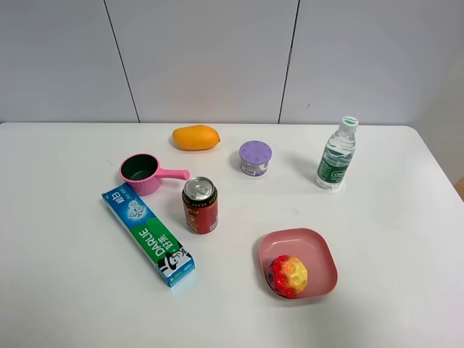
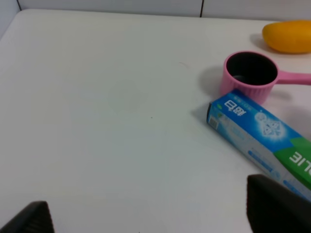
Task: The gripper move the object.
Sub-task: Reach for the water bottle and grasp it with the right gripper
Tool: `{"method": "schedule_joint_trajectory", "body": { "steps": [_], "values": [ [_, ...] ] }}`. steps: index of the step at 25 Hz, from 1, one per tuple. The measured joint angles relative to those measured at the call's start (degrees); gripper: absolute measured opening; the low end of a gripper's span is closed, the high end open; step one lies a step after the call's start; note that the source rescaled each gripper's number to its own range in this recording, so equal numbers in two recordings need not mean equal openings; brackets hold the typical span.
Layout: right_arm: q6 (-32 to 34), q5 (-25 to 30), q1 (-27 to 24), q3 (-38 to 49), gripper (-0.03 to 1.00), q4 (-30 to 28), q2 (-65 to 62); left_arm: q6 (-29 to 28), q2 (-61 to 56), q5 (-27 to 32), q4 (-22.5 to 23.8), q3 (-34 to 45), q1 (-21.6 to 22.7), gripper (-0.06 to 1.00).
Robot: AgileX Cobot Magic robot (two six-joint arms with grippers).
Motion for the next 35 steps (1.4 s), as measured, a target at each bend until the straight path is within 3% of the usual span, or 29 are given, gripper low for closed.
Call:
{"method": "schedule_joint_trajectory", "body": {
  "steps": [1,16,20,23,26,31,35],
  "values": [
    [0.0,0.0,0.0,0.0,0.00,0.0,0.0,0.0,0.0,0.0,0.0,0.0,0.0,1.00],
    [0.0,0.0,0.0,0.0,0.02,0.1,0.0,0.0,0.0,0.0,0.0,0.0,0.0,1.00],
    [0.0,-1.4,0.0,-0.5,0.25,1.2,0.0,0.0,0.0,0.0,0.0,0.0,0.0,1.00],
    [0.0,-5.3,0.0,-2.6,0.64,1.3,0.0,0.0,0.0,0.0,0.0,0.0,0.0,1.00],
    [0.0,-12.8,0.0,-3.7,0.91,0.4,0.1,0.0,0.0,0.0,0.0,0.0,0.0,1.00],
    [-0.1,-21.8,0.0,-4.0,0.99,-2.0,8.0,0.0,0.0,0.0,0.0,0.0,0.0,1.00],
    [-3.8,-33.8,0.0,-4.0,1.00,-2.5,17.7,0.0,0.0,0.0,0.0,0.0,0.0,1.00]
  ]
}}
